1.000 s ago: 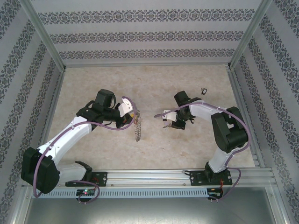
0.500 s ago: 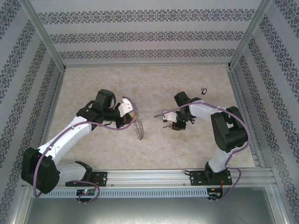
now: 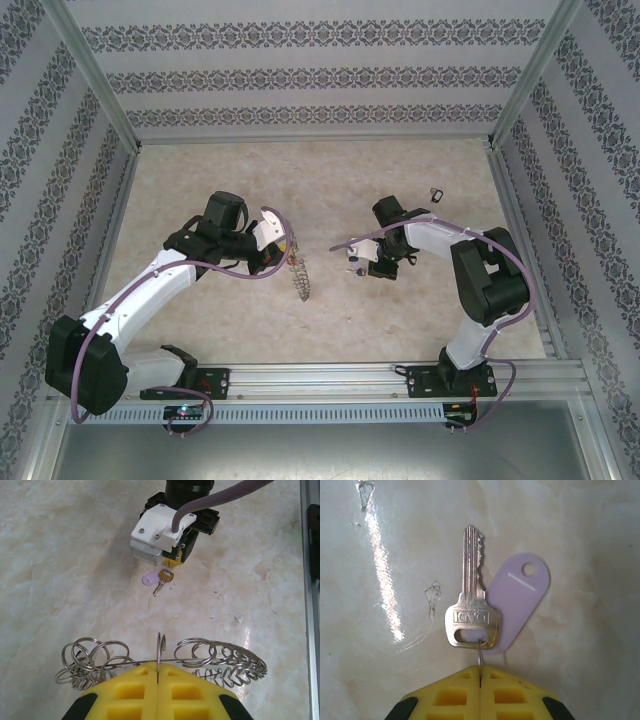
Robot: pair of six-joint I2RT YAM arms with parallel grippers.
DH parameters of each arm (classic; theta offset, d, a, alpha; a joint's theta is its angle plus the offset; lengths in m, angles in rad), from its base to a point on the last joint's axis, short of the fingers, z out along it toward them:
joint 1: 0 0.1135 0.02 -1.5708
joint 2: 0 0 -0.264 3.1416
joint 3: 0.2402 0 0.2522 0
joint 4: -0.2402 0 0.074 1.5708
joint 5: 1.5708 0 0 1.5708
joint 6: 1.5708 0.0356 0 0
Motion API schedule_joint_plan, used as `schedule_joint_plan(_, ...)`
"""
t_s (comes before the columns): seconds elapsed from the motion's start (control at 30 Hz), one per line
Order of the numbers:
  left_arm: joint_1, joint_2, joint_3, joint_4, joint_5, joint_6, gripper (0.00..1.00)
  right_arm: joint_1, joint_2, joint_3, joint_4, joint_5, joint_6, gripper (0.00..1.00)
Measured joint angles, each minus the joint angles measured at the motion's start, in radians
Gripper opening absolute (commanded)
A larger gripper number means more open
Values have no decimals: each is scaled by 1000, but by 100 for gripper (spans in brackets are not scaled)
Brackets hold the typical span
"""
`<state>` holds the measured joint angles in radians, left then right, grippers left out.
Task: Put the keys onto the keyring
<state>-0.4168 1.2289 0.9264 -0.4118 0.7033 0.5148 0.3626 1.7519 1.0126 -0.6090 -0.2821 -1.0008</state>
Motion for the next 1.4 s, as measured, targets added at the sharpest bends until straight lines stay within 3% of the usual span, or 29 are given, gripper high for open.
schedule_joint_plan(0.13,0,0,0,0,0,0,0,0,0,0,0,-4,-2,25)
schedule_joint_plan(0.5,0,0,-1,0,0,0,0,16,11,9,-5,2,-1,24)
schedule_joint_plan(0.8,0,0,-3,0,0,0,0,32,26,29,-8,5,-1,13)
schedule_joint_plan(0.97,0,0,-5,0,0,0,0,32,27,31,-8,5,-1,0)
schedule_joint_plan(1.2,0,0,-12,0,0,0,0,19,-1,16,-11,-30,4,0)
schedule_joint_plan(1.4,0,5,-12,1,0,-4,0,-9,-136,13,-16,-98,46,0)
